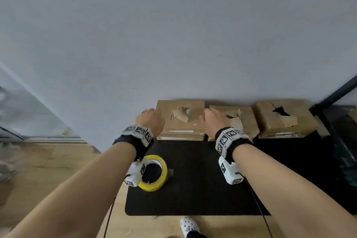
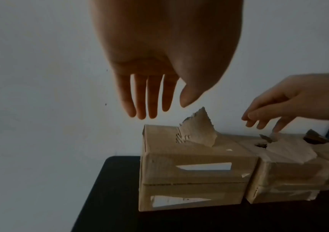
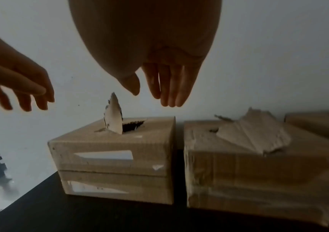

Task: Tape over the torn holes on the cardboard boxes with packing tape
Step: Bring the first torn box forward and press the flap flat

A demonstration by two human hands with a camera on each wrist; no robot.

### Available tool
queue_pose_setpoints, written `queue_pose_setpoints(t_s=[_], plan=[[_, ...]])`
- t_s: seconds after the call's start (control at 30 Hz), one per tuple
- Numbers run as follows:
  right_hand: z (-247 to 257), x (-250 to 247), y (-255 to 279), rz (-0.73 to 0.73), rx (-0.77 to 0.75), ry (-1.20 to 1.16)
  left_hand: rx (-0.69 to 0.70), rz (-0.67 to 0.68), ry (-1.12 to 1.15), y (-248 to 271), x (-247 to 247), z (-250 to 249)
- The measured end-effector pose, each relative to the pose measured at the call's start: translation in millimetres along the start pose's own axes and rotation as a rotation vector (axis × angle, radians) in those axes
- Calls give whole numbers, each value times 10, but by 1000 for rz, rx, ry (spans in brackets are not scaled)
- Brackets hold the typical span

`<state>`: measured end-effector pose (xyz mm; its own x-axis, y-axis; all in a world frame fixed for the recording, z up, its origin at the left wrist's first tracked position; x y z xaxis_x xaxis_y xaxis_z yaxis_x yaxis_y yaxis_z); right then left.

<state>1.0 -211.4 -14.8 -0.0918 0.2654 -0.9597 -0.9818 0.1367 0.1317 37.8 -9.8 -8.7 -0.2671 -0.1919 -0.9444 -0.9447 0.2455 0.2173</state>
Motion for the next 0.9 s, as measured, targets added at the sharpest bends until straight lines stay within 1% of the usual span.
queue_pose_setpoints(t_s=[0.07, 0.17, 0.33, 0.43, 0.5, 0.57, 0.73, 0.9], plan=[[-71, 107, -54, 21, 26, -46, -36, 60, 68, -80, 143, 82], [-144, 253, -89, 85, 77, -99, -87, 117, 184, -168, 346, 173], [-191, 456, -201, 106, 112, -234, -215, 195, 379, -332, 592, 308], [-218, 540, -263, 150, 174, -286, -232, 235, 490, -403, 707, 358], [-257, 568, -311, 171, 250, -353, -230, 248, 588, -449, 746, 375], [-304, 611, -372, 178, 293, -413, -248, 265, 698, -471, 765, 396], [-349, 636, -414, 148, 272, -522, -303, 273, 911, -443, 800, 467], [-356, 436, -323, 79, 288, -728, -309, 236, 1052, -327, 649, 507]])
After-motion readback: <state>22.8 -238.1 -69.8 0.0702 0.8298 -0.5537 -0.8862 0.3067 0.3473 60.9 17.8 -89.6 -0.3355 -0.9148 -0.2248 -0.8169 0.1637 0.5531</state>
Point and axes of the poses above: each hand's wrist, its own y-axis away from the middle knuckle, its own x-axis out of the palm, z = x × y, the point moved 4 cm from there along -y, towards the middle knuckle
